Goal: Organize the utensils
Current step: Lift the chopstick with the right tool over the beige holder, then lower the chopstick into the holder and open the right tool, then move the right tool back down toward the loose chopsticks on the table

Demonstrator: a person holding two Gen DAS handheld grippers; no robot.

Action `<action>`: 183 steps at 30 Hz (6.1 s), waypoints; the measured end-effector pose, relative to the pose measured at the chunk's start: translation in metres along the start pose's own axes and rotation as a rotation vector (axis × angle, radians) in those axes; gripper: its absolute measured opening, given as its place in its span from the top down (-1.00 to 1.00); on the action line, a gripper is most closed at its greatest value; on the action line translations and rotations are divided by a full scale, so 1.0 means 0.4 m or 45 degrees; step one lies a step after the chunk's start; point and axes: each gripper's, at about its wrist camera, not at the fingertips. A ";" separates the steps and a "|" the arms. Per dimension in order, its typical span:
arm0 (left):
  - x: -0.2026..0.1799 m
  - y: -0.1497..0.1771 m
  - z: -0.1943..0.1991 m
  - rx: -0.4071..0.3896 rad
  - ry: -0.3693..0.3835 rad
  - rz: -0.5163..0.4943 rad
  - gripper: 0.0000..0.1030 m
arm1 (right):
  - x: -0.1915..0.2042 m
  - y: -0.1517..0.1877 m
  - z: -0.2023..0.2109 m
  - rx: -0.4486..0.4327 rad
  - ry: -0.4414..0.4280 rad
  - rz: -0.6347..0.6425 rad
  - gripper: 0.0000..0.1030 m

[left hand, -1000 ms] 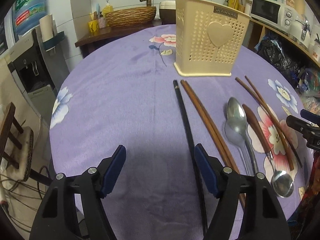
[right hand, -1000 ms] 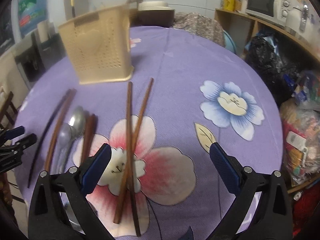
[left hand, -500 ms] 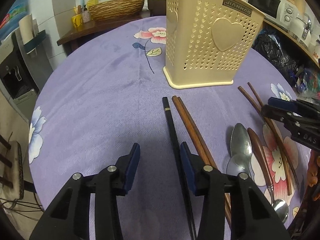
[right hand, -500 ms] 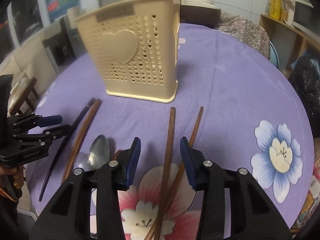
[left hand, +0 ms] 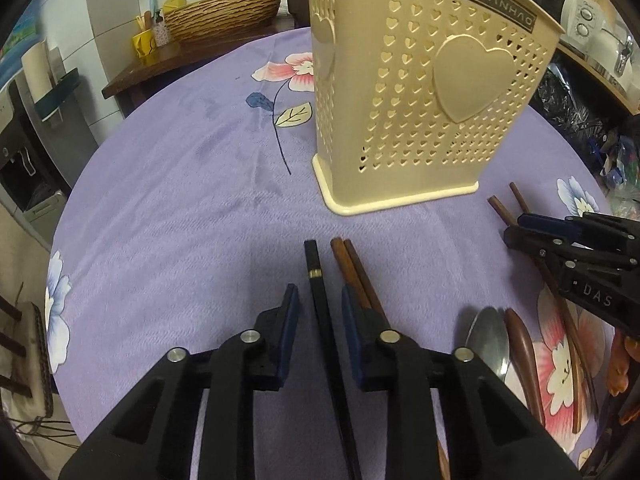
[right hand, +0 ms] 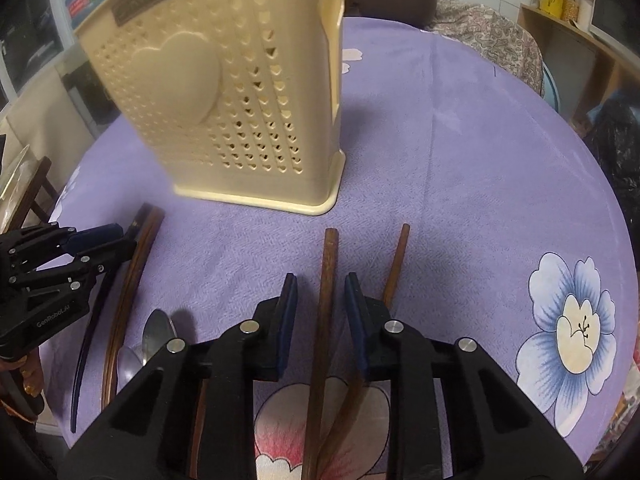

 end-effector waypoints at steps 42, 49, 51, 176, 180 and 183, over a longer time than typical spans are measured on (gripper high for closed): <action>-0.006 -0.017 0.432 -0.558 0.147 -0.029 0.83 | -0.147 0.044 0.494 -0.537 -0.291 -0.192 0.84; 0.000 -0.027 0.471 -0.603 0.166 -0.003 0.84 | -0.133 0.021 0.550 -0.586 -0.272 -0.140 0.84; 0.002 -0.024 0.475 -0.604 0.176 -0.002 0.84 | -0.129 0.017 0.556 -0.594 -0.265 -0.131 0.84; -0.037 0.220 0.121 -0.119 -0.021 0.058 -0.23 | -0.023 0.270 0.154 -0.091 0.290 -0.126 -0.89; -0.033 0.222 0.124 -0.122 -0.011 0.055 -0.24 | -0.045 0.280 0.139 -0.066 0.281 -0.144 -0.88; -0.027 0.223 0.126 -0.123 -0.002 0.060 -0.25 | -0.080 0.291 0.140 -0.055 0.289 -0.183 -0.88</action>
Point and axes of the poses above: each gripper's, at about its wrist camera, not at the fingertips, and z roughly against the way its jaws point, x to its left, y to its underside, and after that the axes turned 12 degrees about y, right-handed
